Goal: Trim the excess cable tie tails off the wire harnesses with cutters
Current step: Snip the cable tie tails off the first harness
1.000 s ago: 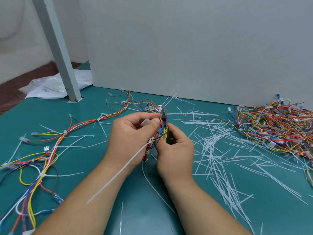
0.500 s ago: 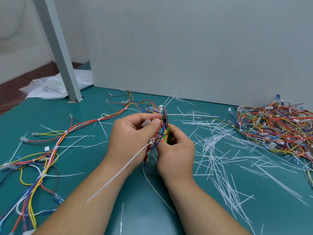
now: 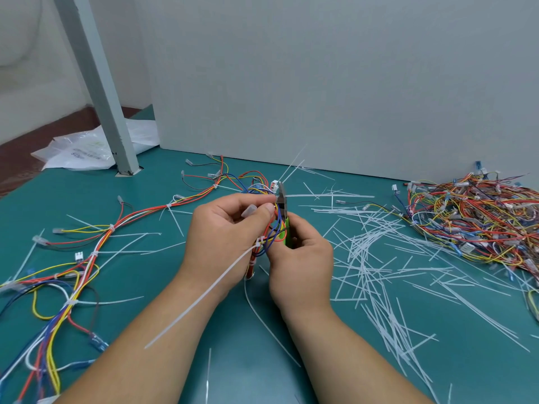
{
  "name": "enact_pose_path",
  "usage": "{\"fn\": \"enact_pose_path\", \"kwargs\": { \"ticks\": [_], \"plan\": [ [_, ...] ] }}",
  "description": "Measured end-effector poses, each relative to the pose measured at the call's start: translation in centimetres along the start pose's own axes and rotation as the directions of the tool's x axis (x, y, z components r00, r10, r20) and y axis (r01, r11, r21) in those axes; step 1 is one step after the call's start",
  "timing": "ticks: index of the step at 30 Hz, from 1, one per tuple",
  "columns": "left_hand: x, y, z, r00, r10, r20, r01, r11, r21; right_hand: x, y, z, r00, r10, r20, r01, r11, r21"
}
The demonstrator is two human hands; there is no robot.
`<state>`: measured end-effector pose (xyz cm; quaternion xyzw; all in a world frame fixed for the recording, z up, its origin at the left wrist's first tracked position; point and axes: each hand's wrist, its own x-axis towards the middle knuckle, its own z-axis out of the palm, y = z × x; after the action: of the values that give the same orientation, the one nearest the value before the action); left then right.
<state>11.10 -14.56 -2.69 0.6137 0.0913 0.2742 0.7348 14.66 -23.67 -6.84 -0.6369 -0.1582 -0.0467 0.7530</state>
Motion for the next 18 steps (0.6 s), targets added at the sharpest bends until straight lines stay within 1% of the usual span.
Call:
{"fn": "enact_pose_path", "kwargs": {
  "ticks": [4, 10, 14, 18],
  "plan": [
    [0.06, -0.03, -0.15, 1.0, 0.005, 0.0, -0.005, 1.0, 0.018, -0.05, -0.14, 0.07, 1.0, 0.02, -0.013, -0.02, 1.0, -0.017],
    [0.39, 0.02, -0.38, 1.0, 0.008, -0.012, -0.008, 1.0, -0.01, -0.22, -0.49, 0.26, 1.0, 0.014, -0.005, -0.015, 0.987, -0.162],
    [0.49, 0.04, -0.51, 1.0, -0.006, -0.008, 0.006, 1.0, -0.027, -0.53, -0.92, 0.24, 0.999, -0.011, 0.042, 0.022, 0.963, -0.269],
    [0.76, 0.15, -0.71, 0.999, -0.014, -0.029, 0.013, 0.999, -0.039, -0.64, -0.92, 0.5, 0.992, -0.025, 0.124, 0.063, 0.946, -0.317]
  ]
}}
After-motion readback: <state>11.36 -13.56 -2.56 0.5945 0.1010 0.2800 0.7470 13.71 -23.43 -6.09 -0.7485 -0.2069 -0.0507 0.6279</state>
